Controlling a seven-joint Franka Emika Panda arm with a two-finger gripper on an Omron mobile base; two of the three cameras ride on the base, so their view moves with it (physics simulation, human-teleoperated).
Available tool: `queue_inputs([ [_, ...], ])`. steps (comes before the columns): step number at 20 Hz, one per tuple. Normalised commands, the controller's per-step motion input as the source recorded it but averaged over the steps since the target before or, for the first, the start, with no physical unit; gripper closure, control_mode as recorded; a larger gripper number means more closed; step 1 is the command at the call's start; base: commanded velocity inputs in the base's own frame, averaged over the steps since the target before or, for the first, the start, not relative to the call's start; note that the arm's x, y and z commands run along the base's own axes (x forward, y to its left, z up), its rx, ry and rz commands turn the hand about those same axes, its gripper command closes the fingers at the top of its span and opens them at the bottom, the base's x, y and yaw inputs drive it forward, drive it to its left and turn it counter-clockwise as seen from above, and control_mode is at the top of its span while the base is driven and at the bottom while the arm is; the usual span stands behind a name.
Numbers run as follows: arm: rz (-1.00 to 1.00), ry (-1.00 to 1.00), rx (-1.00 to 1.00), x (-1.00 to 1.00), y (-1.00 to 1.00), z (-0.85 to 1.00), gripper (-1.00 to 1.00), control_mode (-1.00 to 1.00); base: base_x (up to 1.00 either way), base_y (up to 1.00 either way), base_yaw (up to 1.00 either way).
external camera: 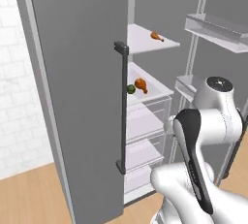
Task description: Place one avocado and one chicken drumstick in each tupperware on the nearby counter, to pack two identical lunches.
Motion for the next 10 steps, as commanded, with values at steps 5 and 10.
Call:
queue_inputs([
  [5, 0.0, 0.0, 0.0, 0.0, 0.0, 0.0, -1.0, 1.0, 0.51, -0.08, 0.0],
  [10, 0.0, 0.0, 0.0, 0.0, 0.0, 0.0, -1.0, 1.0, 0.34, -0.21, -0.09],
])
